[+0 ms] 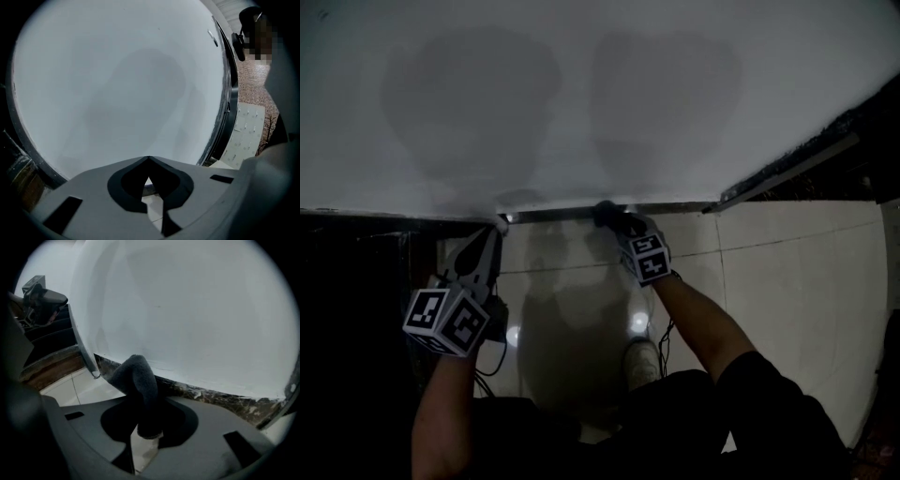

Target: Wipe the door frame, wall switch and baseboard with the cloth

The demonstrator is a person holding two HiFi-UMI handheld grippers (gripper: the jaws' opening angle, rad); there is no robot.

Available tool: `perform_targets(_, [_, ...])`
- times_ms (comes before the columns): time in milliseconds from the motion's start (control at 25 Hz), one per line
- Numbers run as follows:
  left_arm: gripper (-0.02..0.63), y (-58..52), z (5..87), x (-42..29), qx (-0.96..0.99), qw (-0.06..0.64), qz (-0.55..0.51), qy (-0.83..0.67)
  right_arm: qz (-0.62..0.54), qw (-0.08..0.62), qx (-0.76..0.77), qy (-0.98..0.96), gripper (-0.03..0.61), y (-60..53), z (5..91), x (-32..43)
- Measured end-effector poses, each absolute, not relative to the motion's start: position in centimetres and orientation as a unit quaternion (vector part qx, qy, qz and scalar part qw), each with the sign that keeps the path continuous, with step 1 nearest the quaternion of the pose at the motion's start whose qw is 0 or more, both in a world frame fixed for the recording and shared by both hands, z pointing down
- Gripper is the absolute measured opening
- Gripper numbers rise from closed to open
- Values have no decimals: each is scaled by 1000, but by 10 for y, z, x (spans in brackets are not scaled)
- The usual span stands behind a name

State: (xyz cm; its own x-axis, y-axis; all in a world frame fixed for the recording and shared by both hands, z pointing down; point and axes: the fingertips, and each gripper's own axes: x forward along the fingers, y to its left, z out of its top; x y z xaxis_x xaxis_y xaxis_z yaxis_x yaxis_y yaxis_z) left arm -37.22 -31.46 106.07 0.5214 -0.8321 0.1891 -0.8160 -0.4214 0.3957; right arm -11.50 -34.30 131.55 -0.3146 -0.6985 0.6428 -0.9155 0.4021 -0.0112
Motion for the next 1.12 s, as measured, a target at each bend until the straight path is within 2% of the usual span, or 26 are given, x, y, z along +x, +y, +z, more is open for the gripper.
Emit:
perform_targets(640, [-9, -323, 1077, -337, 847, 239, 2, -476, 239, 228, 613, -718, 95, -327, 1315, 9])
perform_targets(1120, [-9, -316, 1086, -350, 835, 257, 9, -486, 262, 189, 676, -663, 95, -321, 1318, 79])
